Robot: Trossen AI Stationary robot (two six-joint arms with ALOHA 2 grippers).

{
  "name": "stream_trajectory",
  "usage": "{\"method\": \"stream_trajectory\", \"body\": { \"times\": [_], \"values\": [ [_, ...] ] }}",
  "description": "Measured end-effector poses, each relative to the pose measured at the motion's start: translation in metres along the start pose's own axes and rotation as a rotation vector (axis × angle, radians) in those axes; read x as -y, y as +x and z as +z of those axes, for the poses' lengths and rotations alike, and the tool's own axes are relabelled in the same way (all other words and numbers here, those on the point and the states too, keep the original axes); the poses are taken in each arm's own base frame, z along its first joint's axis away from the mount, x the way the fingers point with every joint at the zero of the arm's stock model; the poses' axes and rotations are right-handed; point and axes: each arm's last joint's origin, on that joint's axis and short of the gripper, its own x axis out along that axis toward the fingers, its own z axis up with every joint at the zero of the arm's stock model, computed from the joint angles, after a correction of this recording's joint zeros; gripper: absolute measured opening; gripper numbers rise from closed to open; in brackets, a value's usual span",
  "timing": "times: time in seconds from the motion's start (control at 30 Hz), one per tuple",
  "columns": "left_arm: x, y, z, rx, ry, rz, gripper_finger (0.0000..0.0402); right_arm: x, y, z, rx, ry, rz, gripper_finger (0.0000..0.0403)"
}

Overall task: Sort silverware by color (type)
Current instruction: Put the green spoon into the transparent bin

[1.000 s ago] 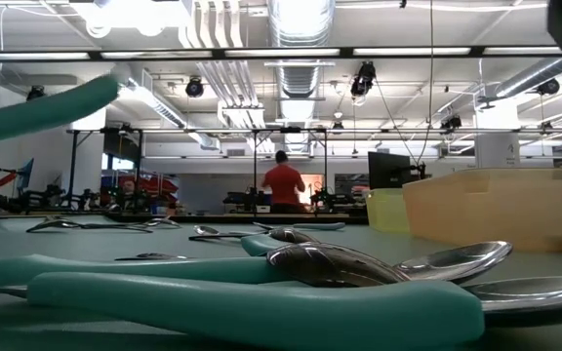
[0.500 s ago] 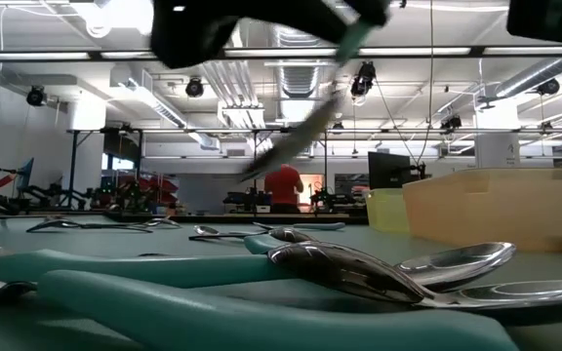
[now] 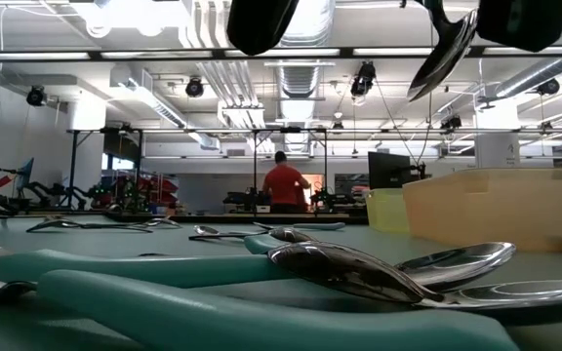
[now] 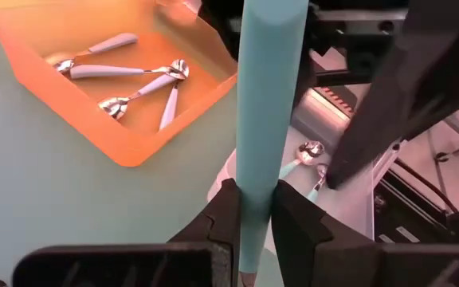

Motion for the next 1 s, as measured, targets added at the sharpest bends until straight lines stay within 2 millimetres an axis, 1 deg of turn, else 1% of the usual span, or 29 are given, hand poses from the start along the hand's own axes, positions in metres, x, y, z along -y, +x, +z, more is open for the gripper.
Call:
{"method": "stream_trajectory", "body": {
  "times": [0.17, 0.3, 0.43, 0.6, 0.73, 0.83, 0.87, 0.9, 1.0],
  "values": [
    [0.001, 0.0, 0.001, 0.003, -0.006, -0.007, 0.0032, 0.005, 0.004, 0.009, 0.031, -0.031, -0.027, 0.0171],
    [0.001, 0.0, 0.001, 0.008, -0.013, -0.011, 0.0032, 0.008, 0.007, 0.015, 0.044, -0.044, -0.039, 0.0165],
    [0.0, 0.001, 0.003, 0.014, -0.016, -0.007, 0.0032, 0.011, 0.008, 0.019, 0.054, -0.042, -0.048, 0.0135],
    [-0.002, 0.004, 0.006, 0.019, -0.015, 0.001, 0.0033, 0.011, 0.009, 0.02, 0.056, -0.042, -0.047, 0.0063],
    [-0.004, 0.006, 0.008, 0.019, -0.02, 0.004, 0.0041, 0.012, 0.009, 0.02, 0.058, -0.046, -0.054, 0.0059],
    [-0.005, 0.007, 0.009, 0.017, -0.025, 0.003, 0.0059, 0.012, 0.009, 0.02, 0.053, -0.057, -0.058, 0.0059],
    [-0.005, 0.007, 0.009, 0.014, -0.027, -0.001, 0.0066, 0.013, 0.009, 0.02, 0.05, -0.061, -0.065, 0.0056],
    [-0.005, 0.007, 0.009, 0.01, -0.03, -0.007, 0.0074, 0.014, 0.009, 0.02, 0.04, -0.067, -0.075, 0.0037],
    [-0.004, 0.008, 0.01, -0.012, -0.037, -0.036, 0.0092, 0.018, 0.007, 0.018, 0.016, -0.086, -0.11, 0.0034]
  ]
}}
